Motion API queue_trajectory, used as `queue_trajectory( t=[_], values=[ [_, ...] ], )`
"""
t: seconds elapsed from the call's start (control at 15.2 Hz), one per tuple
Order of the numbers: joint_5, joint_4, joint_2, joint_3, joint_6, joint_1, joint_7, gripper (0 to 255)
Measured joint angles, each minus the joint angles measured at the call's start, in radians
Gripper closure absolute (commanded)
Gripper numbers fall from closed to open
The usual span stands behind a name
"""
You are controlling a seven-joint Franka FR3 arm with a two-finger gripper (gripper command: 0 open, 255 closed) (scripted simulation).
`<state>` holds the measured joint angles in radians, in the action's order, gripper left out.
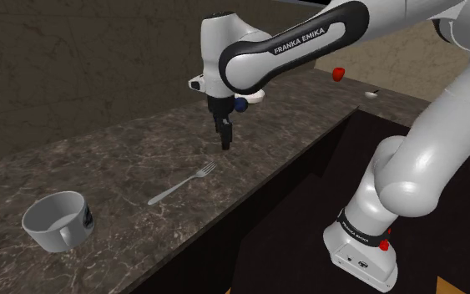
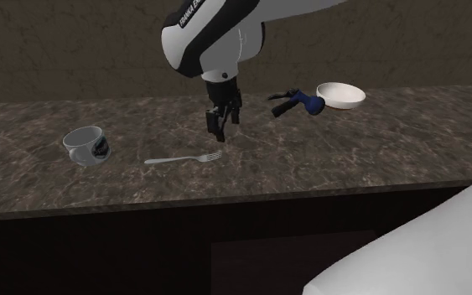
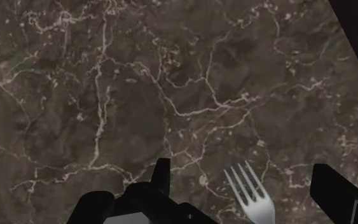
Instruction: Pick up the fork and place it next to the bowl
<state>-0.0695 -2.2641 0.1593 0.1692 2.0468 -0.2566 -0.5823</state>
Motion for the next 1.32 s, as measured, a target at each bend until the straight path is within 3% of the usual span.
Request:
queue_trajectory(
  t=[0.53, 0.99, 1.32],
  values=[
    [-0.009, 0.072, -0.178, 0.07, 0.114, -0.076, -0.125, 0],
    [-0.031, 0.039, -0.241, 0.072, 0.208, -0.08, -0.124, 0],
    [-0.034, 0.03, -0.248, 0.071, 0.224, -0.079, -0.122, 0]
  ],
)
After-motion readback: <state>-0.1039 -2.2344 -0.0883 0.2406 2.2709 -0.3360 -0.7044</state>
